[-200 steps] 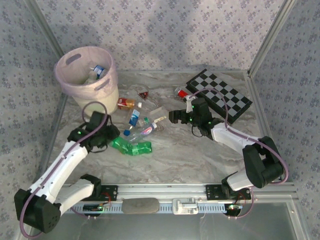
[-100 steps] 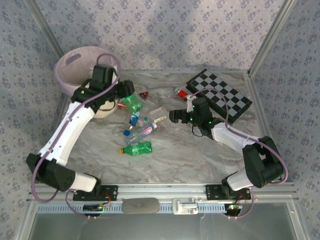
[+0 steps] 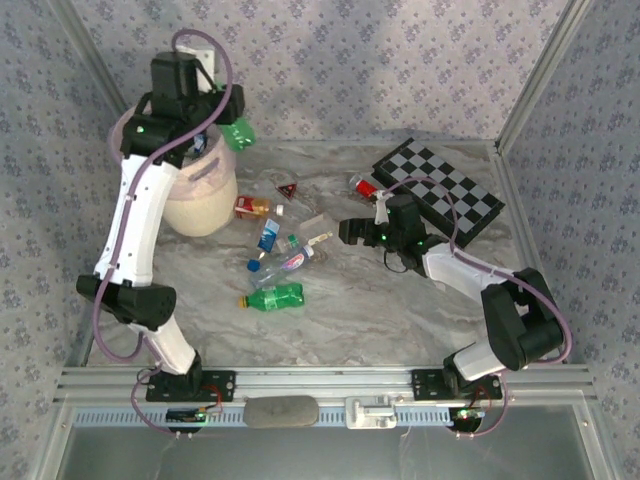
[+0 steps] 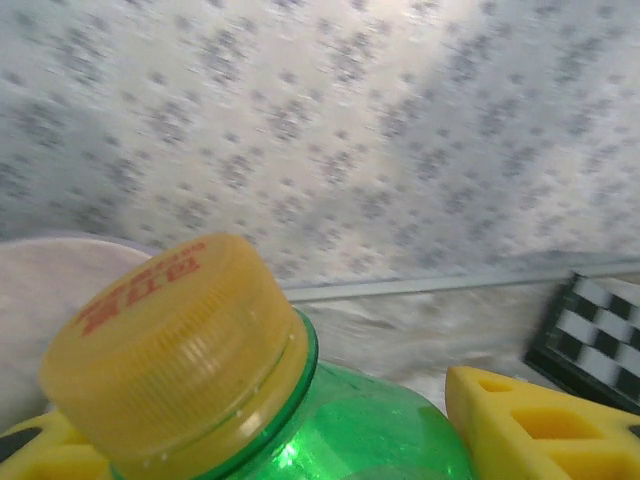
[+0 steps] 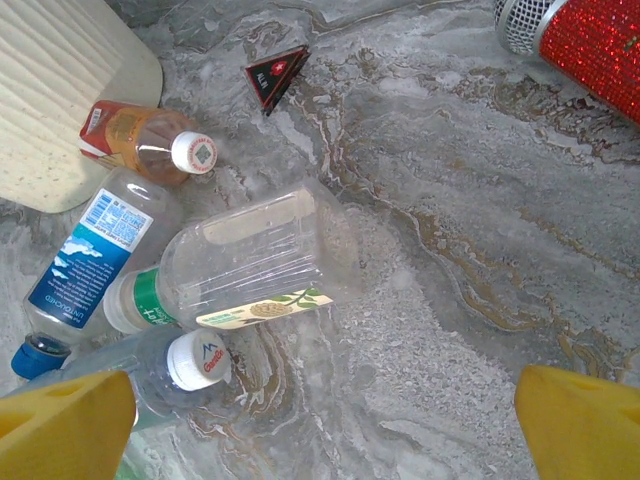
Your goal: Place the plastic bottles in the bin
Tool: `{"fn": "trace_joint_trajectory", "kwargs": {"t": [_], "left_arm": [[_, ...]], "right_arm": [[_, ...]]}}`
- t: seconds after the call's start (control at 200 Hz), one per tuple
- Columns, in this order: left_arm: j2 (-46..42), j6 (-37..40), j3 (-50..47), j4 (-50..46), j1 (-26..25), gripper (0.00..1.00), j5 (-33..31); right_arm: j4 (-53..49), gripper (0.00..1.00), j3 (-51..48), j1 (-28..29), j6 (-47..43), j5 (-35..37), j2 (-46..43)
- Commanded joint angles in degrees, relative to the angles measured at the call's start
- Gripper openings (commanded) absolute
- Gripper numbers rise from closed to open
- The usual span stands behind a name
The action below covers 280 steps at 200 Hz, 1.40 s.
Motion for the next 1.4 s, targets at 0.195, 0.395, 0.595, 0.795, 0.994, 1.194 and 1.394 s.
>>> {"fn": "trace_joint_trajectory", "kwargs": {"t": [0.195,0.395,0.595,0.795,0.994,1.194,1.394], "left_arm": [[2.0,10.8,1.7,1.1,8.4,0.43,-12.6],[2.2,12.7,-6.2,4.5,11.7,0.43,-15.0],[4.0,12.4,-11.3,5.4,13.4,0.44,-14.7],[6.1,11.4,-11.1,4.7,13.6,0.52,-13.7],[7.1,10.2,-8.9,2.8,13.6,0.87,-13.7],[4.3,7.6,-6.4,0.3,12.9,1.00,-11.2],[-2.0,8.1,-7.6,-0.5,6.4,1.00,-9.8]], "right_arm": [[-0.8,0.99,1.1,-1.0,1.1,-2.4,0.6],[-1.1,0.99,1.1,-1.1,1.5,-2.9,0.6],[-1.5,0.99,0.6,-1.2,1.4,-3.0,0.2],[-1.7,0.99,0.2,-1.2,1.5,-2.7,-0.4],[-1.8,0.99,0.3,-1.4,1.5,-2.5,-0.4],[-1.7,0.99,0.4,-1.5,1.7,-2.6,-0.1],[-1.3,0.99,2.0,-1.6,3.2,-3.5,1.3]]}}
